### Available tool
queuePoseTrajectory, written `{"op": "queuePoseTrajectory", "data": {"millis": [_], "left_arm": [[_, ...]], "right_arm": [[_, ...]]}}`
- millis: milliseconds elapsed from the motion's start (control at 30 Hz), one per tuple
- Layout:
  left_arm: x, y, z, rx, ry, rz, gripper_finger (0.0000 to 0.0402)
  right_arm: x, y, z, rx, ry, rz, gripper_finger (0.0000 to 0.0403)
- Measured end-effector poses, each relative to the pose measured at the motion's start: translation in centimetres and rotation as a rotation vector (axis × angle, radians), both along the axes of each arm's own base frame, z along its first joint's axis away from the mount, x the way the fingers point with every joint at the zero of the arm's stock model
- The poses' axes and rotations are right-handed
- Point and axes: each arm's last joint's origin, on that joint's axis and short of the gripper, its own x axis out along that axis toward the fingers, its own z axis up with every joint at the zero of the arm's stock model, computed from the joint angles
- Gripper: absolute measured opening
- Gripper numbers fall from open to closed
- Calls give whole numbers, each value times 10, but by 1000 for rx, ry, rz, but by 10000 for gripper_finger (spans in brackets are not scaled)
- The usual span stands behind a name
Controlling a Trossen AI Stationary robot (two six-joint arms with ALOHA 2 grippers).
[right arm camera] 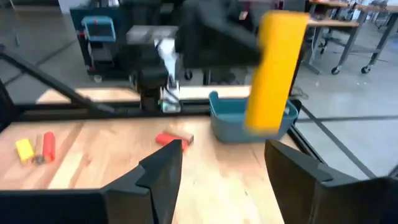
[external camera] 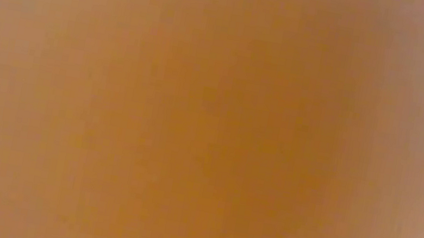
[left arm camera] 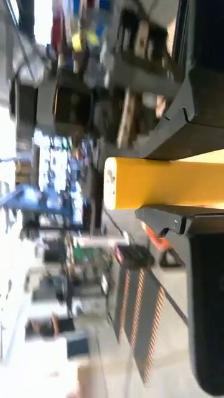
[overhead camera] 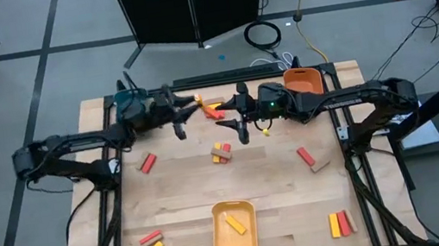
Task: Sort blocks
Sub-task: Put the yellow block into the yellow bin
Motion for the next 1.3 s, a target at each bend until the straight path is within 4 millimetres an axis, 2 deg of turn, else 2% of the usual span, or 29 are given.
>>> {"op": "queuePoseTrajectory", "data": {"millis": [67, 233, 333, 433, 567, 633, 667, 833, 900, 1033, 1167, 1300], "left_arm": [[-17, 5, 5, -34, 63, 104, 88], [-67, 13, 13, -130, 243, 551, 88], [-89, 16, 15, -239, 368, 758, 89], [-102, 21, 15, -338, 461, 863, 89], [-109, 27, 9, -406, 577, 919, 89], [-108, 28, 8, -427, 582, 852, 89], [-105, 27, 9, -432, 574, 763, 89], [-82, 6, 18, -420, 486, 68, 89], [-74, -8, 21, -412, 474, -125, 89], [-56, -40, 20, -422, 507, -311, 89], [-29, -78, 14, -461, 538, -388, 89], [-4, -119, -2, -515, 596, -457, 89]], "right_arm": [[-6, 0, 1, 6, 38, -3, 195], [-13, -1, 1, 18, 106, -9, 193], [-14, -1, -2, 5, 137, -3, 192], [-14, -1, -3, -19, 153, 4, 192], [-14, 0, -5, -21, 167, 6, 192], [-15, 0, -6, -19, 176, 7, 192], [-15, 0, -7, -17, 188, 7, 192], [-18, 0, -12, 3, 254, 8, 192], [-19, 1, -14, 17, 275, 5, 192], [-20, 1, -16, 51, 292, -3, 192], [-21, 4, -18, 98, 308, -10, 192], [-21, 9, -20, 122, 336, -2, 192]]}}
